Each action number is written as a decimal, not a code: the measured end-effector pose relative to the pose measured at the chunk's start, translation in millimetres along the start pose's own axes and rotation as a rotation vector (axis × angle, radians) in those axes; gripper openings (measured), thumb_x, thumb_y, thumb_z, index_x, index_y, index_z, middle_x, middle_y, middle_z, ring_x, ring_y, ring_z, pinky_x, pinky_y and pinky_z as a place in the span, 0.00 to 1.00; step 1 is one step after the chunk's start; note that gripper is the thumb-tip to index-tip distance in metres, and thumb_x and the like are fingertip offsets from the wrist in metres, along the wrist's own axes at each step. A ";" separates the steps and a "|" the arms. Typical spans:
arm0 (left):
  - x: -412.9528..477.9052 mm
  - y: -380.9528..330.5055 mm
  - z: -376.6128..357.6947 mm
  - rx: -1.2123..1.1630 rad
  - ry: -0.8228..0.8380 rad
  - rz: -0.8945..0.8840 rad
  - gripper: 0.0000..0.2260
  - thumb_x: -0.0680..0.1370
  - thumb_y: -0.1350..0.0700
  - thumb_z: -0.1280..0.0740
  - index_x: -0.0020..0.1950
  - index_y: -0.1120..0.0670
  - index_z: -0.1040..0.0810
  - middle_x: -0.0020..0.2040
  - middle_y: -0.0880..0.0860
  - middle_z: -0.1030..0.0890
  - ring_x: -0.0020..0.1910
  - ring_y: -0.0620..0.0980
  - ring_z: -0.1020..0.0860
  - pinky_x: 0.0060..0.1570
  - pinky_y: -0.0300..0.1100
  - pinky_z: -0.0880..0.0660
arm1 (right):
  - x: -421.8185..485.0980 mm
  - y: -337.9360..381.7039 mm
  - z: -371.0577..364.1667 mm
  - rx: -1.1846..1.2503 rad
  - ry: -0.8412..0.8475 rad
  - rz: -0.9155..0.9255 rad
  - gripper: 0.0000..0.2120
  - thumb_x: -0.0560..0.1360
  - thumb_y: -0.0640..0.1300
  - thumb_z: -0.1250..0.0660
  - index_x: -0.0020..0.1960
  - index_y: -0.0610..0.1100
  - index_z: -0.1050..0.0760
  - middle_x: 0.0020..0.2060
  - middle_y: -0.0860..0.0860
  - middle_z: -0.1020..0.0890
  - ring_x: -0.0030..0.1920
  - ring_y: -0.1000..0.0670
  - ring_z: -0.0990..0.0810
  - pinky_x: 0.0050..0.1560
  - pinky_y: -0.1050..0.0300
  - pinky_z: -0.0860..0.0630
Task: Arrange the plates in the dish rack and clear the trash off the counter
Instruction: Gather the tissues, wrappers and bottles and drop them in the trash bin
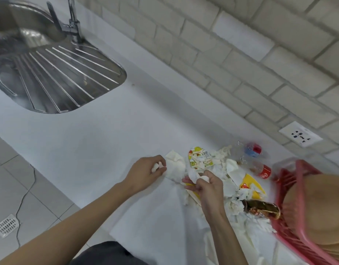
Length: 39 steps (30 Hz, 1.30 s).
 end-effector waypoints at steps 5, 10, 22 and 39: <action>24.6 -29.3 -51.4 0.393 0.309 -0.083 0.15 0.76 0.42 0.31 0.60 0.45 0.22 0.57 0.46 0.19 0.57 0.48 0.23 0.48 0.41 0.32 | -21.1 -13.6 20.9 -0.081 -0.115 0.116 0.14 0.67 0.22 0.44 0.32 0.40 0.37 0.25 0.36 0.28 0.25 0.42 0.26 0.27 0.55 0.28; 27.2 -38.9 -48.1 0.442 0.274 -0.161 0.09 0.81 0.46 0.36 0.51 0.50 0.20 0.50 0.48 0.19 0.51 0.51 0.22 0.40 0.41 0.36 | -43.2 -32.9 34.9 -0.060 -0.149 0.091 0.08 0.62 0.32 0.43 0.32 0.44 0.36 0.25 0.35 0.34 0.27 0.36 0.35 0.31 0.53 0.39; -47.5 6.9 -11.8 0.248 0.203 -0.227 0.19 0.74 0.36 0.35 0.34 0.49 0.33 0.36 0.44 0.30 0.34 0.42 0.30 0.31 0.36 0.34 | -67.1 -98.0 -2.4 -0.068 -0.069 -0.051 0.08 0.64 0.31 0.43 0.30 0.37 0.27 0.29 0.45 0.25 0.30 0.50 0.26 0.30 0.60 0.30; -58.8 0.8 0.5 -0.162 0.079 0.114 0.12 0.66 0.62 0.40 0.45 0.54 0.21 0.37 0.47 0.18 0.34 0.43 0.24 0.34 0.32 0.30 | -44.1 -113.2 -14.0 -0.281 -0.042 0.045 0.17 0.77 0.41 0.34 0.33 0.48 0.37 0.26 0.54 0.31 0.29 0.54 0.32 0.35 0.57 0.36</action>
Point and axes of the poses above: each hand's wrist, its own x-axis towards the middle knuckle, its own z-axis out of the back of the hand, y = z × x, the point moved 5 cm from there along x, towards the middle knuckle
